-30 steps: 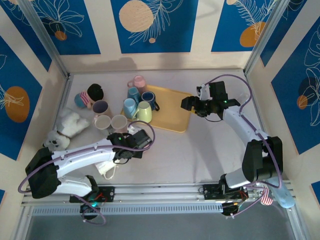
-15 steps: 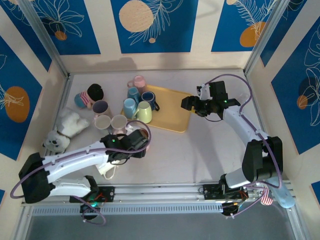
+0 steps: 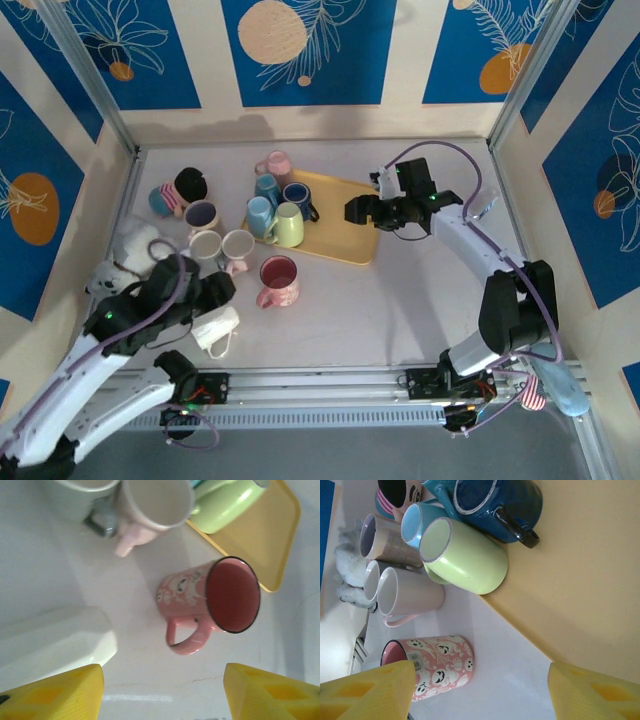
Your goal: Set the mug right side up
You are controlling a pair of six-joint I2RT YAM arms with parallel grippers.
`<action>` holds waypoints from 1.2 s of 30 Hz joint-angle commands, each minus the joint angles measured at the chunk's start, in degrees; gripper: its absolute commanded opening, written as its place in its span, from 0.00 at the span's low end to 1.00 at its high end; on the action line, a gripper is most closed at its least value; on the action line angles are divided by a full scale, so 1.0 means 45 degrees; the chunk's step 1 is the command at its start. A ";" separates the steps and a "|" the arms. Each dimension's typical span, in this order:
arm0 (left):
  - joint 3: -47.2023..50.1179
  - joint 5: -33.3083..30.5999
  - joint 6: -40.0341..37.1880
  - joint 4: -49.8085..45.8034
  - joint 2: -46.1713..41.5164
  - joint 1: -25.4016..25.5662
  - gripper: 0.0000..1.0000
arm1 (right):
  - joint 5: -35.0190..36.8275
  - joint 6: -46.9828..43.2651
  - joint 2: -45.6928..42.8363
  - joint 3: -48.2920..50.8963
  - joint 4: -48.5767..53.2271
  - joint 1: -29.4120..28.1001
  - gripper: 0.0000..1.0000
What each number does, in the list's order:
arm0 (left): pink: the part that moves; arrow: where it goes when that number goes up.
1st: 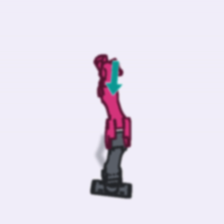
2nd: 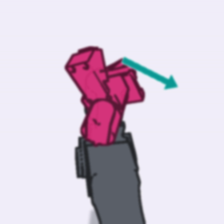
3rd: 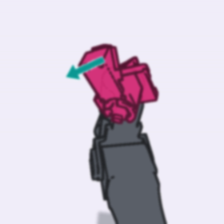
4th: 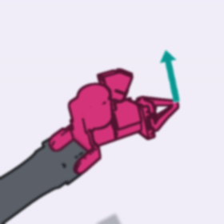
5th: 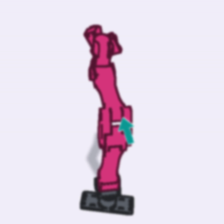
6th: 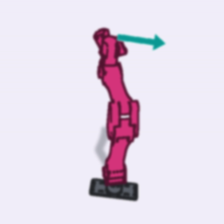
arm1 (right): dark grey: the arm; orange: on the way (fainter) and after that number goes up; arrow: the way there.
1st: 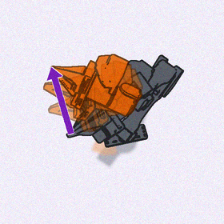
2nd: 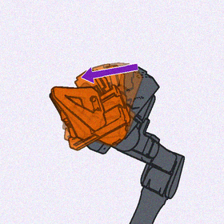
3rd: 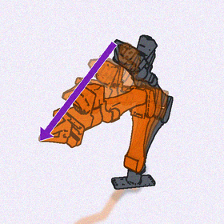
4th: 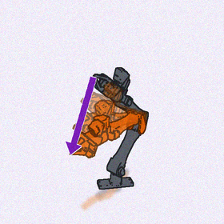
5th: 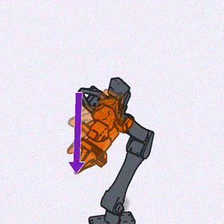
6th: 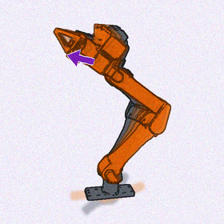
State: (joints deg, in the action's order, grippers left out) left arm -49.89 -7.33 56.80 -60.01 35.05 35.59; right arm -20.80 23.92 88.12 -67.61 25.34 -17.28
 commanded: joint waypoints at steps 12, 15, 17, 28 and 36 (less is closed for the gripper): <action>0.0131 0.3274 -0.2945 -0.3704 0.2502 -0.6350 0.68 | -0.0331 -0.0870 0.0458 -0.0710 0.0563 0.0118 0.71; 0.0236 0.3212 -0.3725 -0.3767 0.3293 -0.7097 0.72 | -0.0499 -0.0796 0.0482 -0.0563 0.0371 0.0279 0.71; 0.0333 0.3088 -0.3940 -0.3649 0.3593 -0.7282 0.77 | -0.0590 -0.0775 0.0477 -0.0478 0.0248 0.0377 0.71; 0.2058 0.3726 -0.3612 -0.2525 0.3374 -0.7480 0.79 | -0.1133 -0.0687 0.0748 -0.0530 0.0032 0.0798 0.71; 0.2294 0.3640 -0.3117 -0.1991 0.2994 -0.7480 0.75 | -0.1369 -0.0447 0.0858 -0.0736 -0.0084 0.0812 0.71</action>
State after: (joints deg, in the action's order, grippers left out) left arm -40.84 7.53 40.84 -70.46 49.21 2.63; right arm -24.69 21.34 91.66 -69.41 25.02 -13.85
